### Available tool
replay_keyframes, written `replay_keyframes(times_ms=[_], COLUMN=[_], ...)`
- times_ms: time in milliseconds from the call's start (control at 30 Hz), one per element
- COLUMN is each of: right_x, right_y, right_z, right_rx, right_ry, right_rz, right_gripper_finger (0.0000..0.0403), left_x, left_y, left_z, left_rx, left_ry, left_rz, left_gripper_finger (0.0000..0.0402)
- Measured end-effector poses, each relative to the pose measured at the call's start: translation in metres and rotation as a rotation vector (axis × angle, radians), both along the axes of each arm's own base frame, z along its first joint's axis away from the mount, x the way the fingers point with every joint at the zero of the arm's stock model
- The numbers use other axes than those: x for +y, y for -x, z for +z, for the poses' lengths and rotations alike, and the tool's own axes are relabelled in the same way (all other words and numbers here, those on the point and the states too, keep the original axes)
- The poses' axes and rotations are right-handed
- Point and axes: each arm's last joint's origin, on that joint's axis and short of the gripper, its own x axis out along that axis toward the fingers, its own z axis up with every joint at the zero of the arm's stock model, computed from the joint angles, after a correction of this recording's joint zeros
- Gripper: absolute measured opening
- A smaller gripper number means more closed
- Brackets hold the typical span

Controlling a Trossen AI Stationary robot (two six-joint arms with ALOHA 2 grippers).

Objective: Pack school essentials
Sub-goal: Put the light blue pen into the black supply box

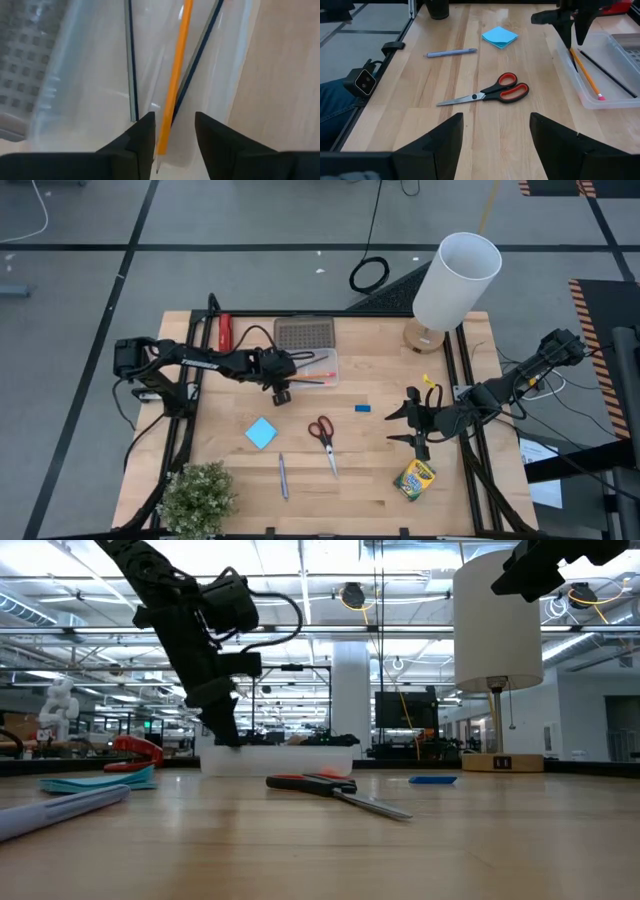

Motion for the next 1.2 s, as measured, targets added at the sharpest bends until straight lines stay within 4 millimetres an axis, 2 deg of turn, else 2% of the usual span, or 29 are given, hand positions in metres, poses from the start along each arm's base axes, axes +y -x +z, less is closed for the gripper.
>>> replay_keyframes(times_ms=[233, 433, 600, 900, 1033, 1200], right_x=[-0.001, -0.005, -0.009, -0.010, -0.011, -0.010], right_y=[-0.003, -0.012, -0.022, -0.030, -0.030, -0.030], right_z=[-0.001, -0.018, -0.033, -0.043, -0.042, -0.041], right_rx=[-0.029, -0.044, 0.021, 0.088, 0.085, 0.071], right_ry=[0.022, 0.019, 0.015, 0.007, 0.008, 0.024], right_rz=[-0.076, -0.106, -0.107, -0.042, -0.042, -0.027], right_gripper_finger=[0.0222, 0.0222, 0.0222, 0.0222, 0.0222, 0.0222], left_x=[-0.002, -0.023, -0.064, -0.156, -0.186, -0.215], left_y=[-0.005, -0.003, -0.003, 0.010, 0.010, -0.001], left_z=[0.038, 0.065, 0.080, 0.072, 0.073, 0.067], left_rx=[-0.150, -0.251, -0.295, -0.246, -0.233, -0.166], left_ry=[0.000, 0.001, 0.013, 0.026, 0.032, 0.005], left_rz=[0.037, -0.021, -0.168, -0.485, -0.585, -0.771], left_gripper_finger=[0.0144, 0.0145, 0.0145, 0.0145, 0.0145, 0.0145])
